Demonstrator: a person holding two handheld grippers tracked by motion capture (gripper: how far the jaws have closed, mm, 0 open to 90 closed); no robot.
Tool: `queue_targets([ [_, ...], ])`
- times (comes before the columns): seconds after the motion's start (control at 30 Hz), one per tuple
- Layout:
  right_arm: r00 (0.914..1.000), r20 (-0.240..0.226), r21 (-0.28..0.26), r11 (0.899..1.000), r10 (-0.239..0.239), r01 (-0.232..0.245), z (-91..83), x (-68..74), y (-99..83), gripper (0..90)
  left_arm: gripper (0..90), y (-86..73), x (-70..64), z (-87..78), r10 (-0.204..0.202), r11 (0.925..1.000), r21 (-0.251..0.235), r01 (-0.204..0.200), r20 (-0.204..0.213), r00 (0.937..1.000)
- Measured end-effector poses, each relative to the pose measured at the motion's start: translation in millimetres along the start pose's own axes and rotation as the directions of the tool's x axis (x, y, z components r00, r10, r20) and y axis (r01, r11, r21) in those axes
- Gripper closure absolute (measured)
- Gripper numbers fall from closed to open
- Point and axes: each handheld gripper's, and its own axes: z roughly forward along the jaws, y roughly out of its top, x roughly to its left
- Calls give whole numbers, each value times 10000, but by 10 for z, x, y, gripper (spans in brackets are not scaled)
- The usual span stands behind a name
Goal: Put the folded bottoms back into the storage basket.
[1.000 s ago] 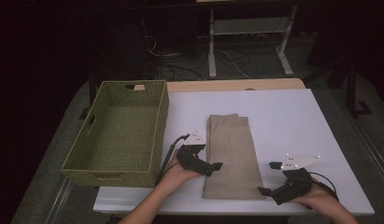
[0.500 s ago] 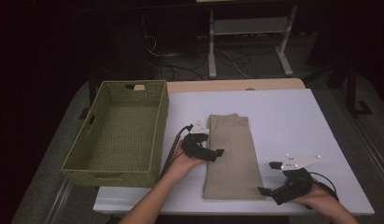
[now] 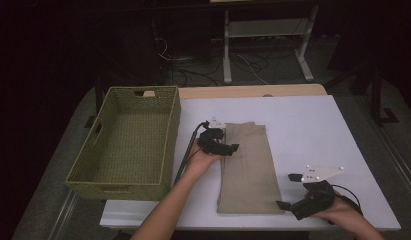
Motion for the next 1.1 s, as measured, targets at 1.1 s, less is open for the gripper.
queue_targets([
  [1.1, 10000, -90, -37, 10000, 24, -24, -3, 13, -8, 0, 290, 212, 426, 440, -422, 9974, 562, 447, -450, 9981],
])
